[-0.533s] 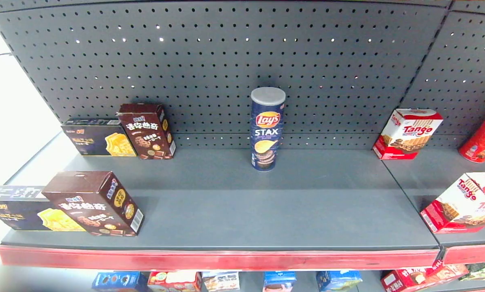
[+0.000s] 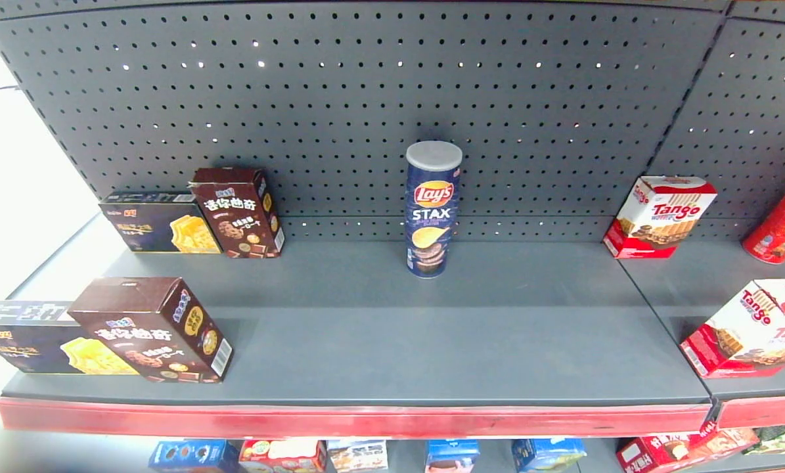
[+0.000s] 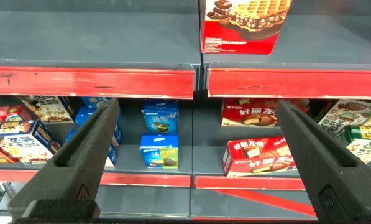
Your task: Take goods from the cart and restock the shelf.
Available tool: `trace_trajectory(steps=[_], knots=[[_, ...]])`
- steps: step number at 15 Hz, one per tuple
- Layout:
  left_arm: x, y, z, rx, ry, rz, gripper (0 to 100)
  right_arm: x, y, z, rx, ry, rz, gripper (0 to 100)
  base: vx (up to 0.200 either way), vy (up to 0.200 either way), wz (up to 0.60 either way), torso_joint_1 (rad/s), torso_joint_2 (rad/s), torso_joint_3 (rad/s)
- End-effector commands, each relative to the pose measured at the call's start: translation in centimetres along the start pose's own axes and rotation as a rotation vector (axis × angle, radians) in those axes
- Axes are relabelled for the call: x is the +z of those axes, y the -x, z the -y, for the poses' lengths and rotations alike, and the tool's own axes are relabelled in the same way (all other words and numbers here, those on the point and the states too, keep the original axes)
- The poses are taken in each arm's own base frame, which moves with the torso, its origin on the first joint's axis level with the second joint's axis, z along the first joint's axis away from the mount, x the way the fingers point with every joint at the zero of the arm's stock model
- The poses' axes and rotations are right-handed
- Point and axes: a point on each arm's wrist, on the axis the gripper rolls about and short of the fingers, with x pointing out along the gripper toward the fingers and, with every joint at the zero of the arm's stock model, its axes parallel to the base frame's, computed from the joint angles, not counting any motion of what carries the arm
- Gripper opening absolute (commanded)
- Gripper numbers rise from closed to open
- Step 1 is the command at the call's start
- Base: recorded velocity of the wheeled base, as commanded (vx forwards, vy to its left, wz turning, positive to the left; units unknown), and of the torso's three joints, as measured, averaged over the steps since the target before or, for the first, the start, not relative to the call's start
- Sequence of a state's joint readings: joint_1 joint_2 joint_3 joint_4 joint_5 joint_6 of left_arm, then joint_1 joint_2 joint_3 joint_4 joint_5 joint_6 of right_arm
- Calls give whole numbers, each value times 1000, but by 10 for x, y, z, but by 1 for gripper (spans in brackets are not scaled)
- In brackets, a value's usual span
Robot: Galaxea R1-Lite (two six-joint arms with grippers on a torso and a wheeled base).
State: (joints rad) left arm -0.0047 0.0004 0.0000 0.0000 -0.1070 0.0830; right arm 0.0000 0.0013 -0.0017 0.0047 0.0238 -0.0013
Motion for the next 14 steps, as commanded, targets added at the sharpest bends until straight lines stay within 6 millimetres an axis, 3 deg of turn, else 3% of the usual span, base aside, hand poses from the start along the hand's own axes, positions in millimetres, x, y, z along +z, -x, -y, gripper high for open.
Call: trace_trajectory(steps=[1, 13, 14], knots=[[0, 0, 0, 0, 0, 0, 100, 0, 0, 0, 1, 0, 0, 100, 0, 0, 0, 0, 0, 0], [0, 0, 0, 0, 0, 0, 100, 0, 0, 0, 1, 0, 0, 100, 0, 0, 600, 3, 3, 4], [0, 0, 0, 0, 0, 0, 100, 0, 0, 0, 1, 0, 0, 100, 0, 0, 0, 0, 0, 0]])
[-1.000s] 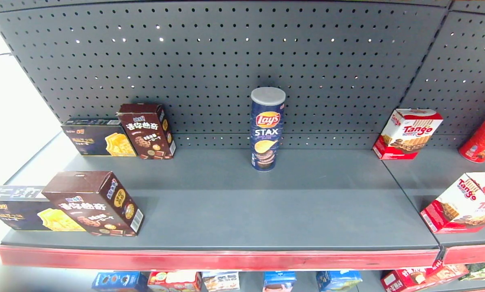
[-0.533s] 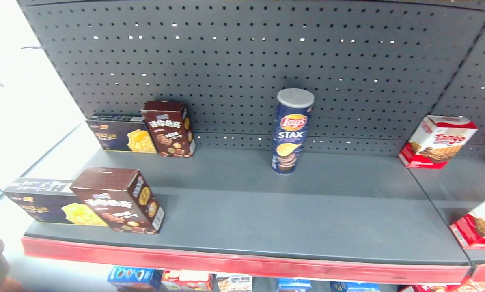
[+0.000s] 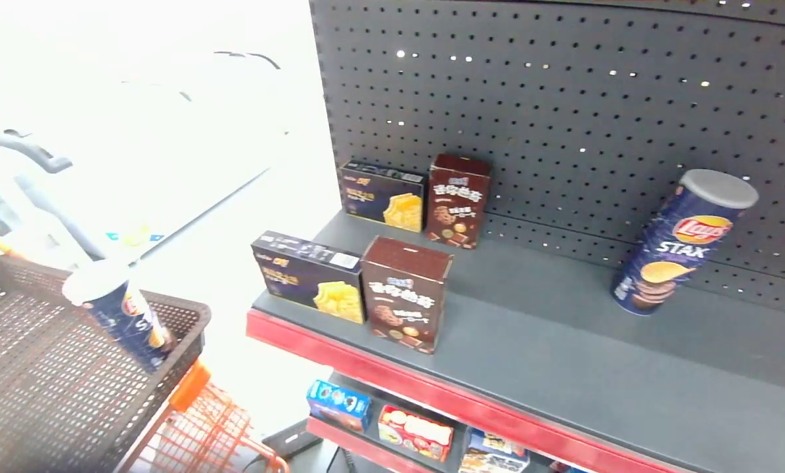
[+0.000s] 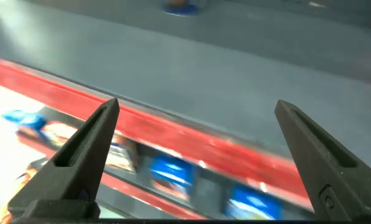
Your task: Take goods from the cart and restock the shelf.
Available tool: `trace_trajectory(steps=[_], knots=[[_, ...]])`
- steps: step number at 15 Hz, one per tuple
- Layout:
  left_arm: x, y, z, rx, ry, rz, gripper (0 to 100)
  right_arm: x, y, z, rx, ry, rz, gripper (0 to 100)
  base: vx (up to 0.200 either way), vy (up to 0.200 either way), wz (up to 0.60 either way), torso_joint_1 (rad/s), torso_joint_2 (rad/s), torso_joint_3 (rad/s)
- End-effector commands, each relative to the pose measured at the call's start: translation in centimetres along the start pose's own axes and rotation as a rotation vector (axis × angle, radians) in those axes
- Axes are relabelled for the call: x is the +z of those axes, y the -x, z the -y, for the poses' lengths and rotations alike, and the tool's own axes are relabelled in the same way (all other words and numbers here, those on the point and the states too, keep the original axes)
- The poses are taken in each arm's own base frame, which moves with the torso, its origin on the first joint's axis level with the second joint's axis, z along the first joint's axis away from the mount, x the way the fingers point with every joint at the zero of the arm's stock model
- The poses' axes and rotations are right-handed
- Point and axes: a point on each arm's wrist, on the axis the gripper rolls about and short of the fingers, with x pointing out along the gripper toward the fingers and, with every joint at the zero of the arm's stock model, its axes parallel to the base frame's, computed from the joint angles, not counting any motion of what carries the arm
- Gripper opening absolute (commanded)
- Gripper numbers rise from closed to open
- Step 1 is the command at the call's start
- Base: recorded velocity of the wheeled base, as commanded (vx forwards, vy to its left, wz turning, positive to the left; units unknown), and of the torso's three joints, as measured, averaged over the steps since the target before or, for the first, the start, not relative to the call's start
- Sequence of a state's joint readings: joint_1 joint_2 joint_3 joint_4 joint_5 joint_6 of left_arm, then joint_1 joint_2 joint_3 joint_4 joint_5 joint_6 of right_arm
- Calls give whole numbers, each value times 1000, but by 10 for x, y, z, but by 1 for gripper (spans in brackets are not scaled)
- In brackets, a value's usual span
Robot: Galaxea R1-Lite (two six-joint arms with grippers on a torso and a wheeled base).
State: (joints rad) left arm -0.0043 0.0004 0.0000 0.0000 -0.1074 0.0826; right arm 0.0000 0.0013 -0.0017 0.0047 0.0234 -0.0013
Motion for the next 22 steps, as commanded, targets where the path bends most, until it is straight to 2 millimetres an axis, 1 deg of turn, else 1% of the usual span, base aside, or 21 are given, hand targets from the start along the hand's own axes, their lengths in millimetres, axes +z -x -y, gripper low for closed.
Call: trace_trajectory(steps=[1, 16, 18, 22], knots=[[0, 0, 0, 0, 0, 0, 100, 0, 0, 0, 0, 0, 0, 100, 0, 0, 0, 0, 0, 0], [0, 0, 0, 4, 9, 0, 100, 0, 0, 0, 0, 0, 0, 100, 0, 0, 0, 0, 0, 0], [0, 0, -2, 95, 64, -3, 100, 0, 0, 0, 1, 0, 0, 100, 0, 0, 0, 0, 0, 0], [1, 0, -2, 110, 74, 3, 100, 0, 0, 0, 0, -1, 0, 100, 0, 0, 0, 0, 0, 0]])
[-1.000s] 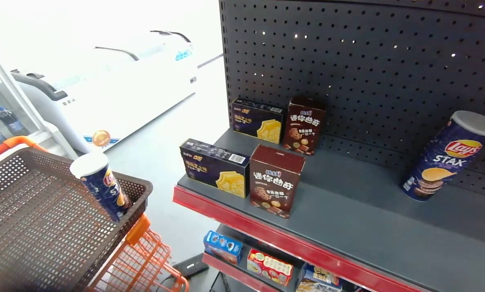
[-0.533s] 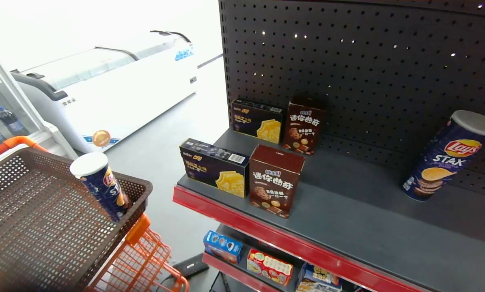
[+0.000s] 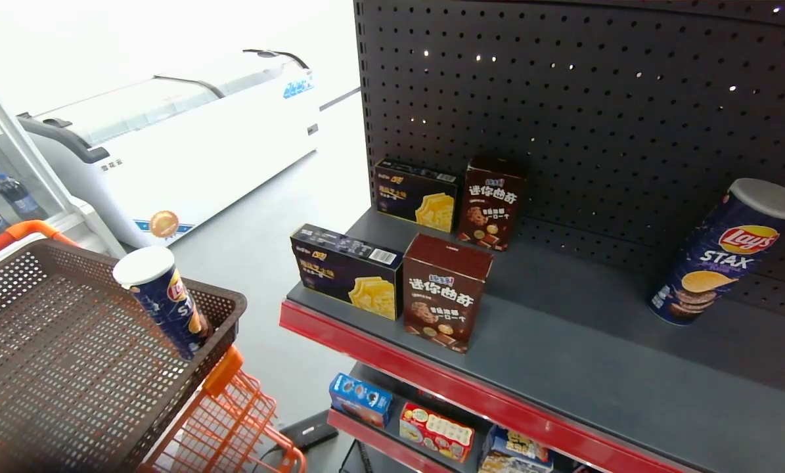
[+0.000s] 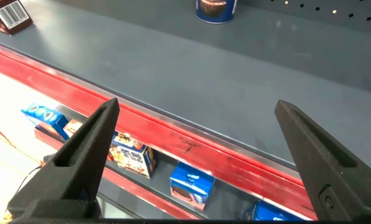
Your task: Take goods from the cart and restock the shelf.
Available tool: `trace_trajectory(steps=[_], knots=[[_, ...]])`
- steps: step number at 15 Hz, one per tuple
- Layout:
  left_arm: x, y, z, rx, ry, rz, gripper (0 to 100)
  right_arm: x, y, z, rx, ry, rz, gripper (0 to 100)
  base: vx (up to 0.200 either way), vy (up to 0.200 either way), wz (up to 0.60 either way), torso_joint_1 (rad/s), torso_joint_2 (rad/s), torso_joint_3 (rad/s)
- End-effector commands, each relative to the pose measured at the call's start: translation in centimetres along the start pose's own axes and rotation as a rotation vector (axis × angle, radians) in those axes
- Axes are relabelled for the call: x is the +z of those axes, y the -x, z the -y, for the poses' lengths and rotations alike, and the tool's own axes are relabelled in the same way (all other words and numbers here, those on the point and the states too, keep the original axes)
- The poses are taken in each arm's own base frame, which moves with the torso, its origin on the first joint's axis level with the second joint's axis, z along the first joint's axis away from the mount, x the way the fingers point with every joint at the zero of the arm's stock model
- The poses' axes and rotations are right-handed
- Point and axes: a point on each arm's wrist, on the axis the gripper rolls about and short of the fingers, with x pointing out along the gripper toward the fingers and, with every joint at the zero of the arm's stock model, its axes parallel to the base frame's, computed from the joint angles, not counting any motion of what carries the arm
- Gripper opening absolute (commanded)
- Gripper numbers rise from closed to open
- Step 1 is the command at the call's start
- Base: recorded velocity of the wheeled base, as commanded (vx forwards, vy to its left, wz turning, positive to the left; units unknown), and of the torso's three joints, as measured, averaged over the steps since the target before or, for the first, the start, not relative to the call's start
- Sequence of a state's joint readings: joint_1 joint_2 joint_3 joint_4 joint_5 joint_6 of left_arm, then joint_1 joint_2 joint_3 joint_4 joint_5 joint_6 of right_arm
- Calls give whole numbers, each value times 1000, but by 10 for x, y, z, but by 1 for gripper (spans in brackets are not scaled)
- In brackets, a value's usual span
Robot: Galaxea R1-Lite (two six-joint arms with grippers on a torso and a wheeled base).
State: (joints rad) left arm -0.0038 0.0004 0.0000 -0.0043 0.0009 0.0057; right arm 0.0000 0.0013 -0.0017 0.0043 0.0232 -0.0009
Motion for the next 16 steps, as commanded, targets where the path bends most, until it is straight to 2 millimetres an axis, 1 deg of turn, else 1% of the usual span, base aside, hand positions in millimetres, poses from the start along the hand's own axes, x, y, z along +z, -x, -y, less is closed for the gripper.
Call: trace_trajectory(steps=[1, 2, 4, 5, 6, 7, 8, 9, 10, 11, 12, 13, 15, 16], knots=[[5, 2, 0, 9, -16, 19, 100, 0, 0, 0, 0, 1, -1, 100, 0, 0, 0, 0, 0, 0], [15, 5, -1, 21, -23, 50, 100, 0, 0, 0, 1, 1, -1, 100, 0, 0, 0, 0, 0, 0], [32, 14, -2, 83, -24, 8, 100, 0, 0, 0, 1, 1, -1, 100, 0, 0, 0, 0, 0, 0], [56, 15, -3, 98, -27, -30, 100, 0, 0, 0, 0, 1, -1, 100, 0, 0, 0, 0, 0, 0], [83, 7, -3, 98, -26, -70, 100, 0, 0, 0, 0, 1, -1, 100, 0, 0, 0, 0, 0, 0], [98, -2, -3, 96, -26, -99, 100, 0, 0, 0, 0, 1, -1, 100, 0, 0, 0, 0, 0, 0], [124, -27, -3, 92, -30, -169, 100, 0, 0, 0, 1, 1, -1, 100, 0, 0, 0, 0, 0, 0], [137, -47, -3, 93, -33, -198, 100, 0, 0, 0, 0, 1, -1, 100, 0, 0, 0, 0, 0, 0], [144, -63, -3, 88, -34, -201, 100, 0, 0, 0, 1, 1, -1, 100, 0, 0, 0, 0, 0, 0], [150, -87, 0, 49, -36, -188, 100, 0, 0, 0, 0, 1, -1, 100, 0, 0, 0, 0, 0, 0], [151, -104, 1, 52, -32, -200, 100, 0, 0, 0, 0, 1, -1, 100, 0, 0, 0, 0, 0, 0], [150, -122, -3, 105, -19, -224, 100, 0, 0, 0, 0, 1, -1, 100, 0, 0, 0, 0, 0, 0], [138, -154, -18, 213, -7, -252, 100, 0, 0, 0, 0, 1, -1, 100, 0, 0, 0, 0, 0, 0], [124, -171, -22, 199, 0, -267, 100, 0, 0, 0, 0, 1, -1, 100, 0, 0, 0, 0, 0, 0]])
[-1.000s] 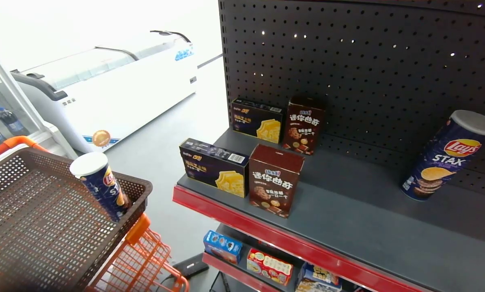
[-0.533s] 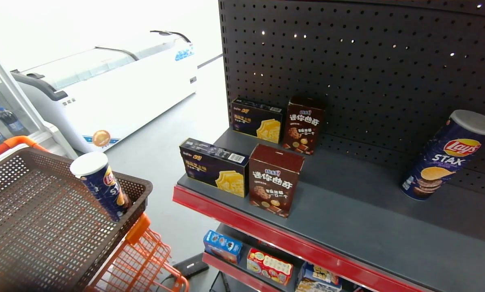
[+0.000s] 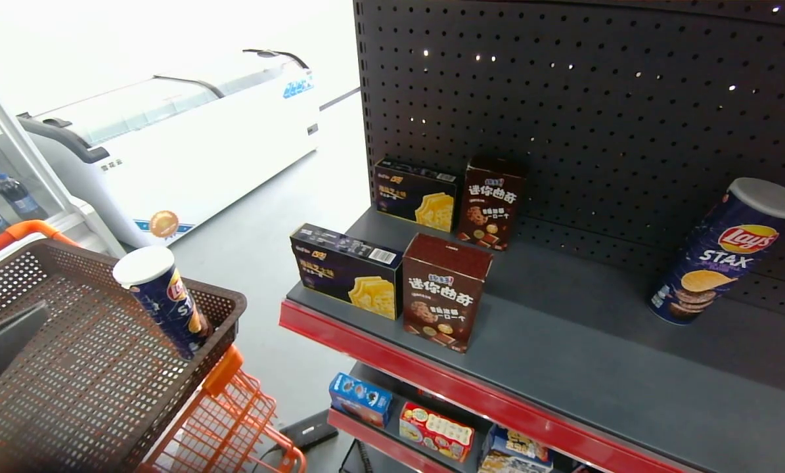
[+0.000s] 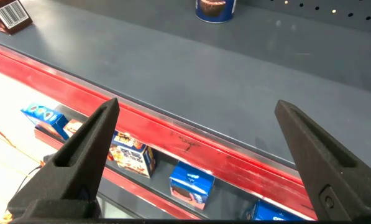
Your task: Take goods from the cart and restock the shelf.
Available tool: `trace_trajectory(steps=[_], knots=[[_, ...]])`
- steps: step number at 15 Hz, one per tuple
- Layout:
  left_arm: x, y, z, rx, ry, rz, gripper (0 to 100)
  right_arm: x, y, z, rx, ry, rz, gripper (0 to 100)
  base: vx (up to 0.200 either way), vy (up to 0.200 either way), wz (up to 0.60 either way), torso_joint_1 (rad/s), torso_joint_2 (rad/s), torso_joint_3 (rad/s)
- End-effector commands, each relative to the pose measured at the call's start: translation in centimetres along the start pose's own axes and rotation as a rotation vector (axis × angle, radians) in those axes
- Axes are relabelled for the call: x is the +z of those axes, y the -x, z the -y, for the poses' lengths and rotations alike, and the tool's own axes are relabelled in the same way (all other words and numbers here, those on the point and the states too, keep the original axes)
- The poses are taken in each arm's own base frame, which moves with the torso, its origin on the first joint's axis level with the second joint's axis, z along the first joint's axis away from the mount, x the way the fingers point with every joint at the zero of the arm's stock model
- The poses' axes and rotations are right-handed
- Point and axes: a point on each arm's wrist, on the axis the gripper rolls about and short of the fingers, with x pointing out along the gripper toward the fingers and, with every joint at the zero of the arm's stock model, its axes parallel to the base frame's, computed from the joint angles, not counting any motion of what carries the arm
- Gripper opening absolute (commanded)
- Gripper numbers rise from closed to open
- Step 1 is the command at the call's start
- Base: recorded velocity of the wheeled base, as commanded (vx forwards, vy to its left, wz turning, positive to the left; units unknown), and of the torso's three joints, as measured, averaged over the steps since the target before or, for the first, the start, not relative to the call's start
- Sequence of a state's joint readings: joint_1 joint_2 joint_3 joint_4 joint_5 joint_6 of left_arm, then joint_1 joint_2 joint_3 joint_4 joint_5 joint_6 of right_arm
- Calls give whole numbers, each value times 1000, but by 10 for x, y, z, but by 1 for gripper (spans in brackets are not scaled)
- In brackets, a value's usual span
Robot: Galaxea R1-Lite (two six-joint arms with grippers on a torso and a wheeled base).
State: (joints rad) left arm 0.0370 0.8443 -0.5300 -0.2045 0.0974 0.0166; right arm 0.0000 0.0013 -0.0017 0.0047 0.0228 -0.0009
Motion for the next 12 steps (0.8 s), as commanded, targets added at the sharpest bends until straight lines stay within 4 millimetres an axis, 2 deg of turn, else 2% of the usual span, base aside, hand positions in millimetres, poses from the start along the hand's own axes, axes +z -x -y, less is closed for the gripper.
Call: trace_trajectory(steps=[1, 5, 8, 12], knots=[[-35, -70, -6, 46, -2, -174, 100, 0, 0, 0, 0, 1, 0, 100, 0, 0, 0, 0, 0, 0], [-79, -109, -3, 44, -4, -160, 100, 0, 0, 0, 0, 1, 0, 100, 0, 0, 0, 0, 0, 0], [-102, -130, -1, 93, -13, -150, 100, 0, 0, 0, 0, 1, 0, 100, 0, 0, 0, 0, 0, 0], [-116, -167, -1, 159, -6, -105, 100, 0, 0, 0, 0, 1, 0, 100, 0, 0, 0, 0, 0, 0]])
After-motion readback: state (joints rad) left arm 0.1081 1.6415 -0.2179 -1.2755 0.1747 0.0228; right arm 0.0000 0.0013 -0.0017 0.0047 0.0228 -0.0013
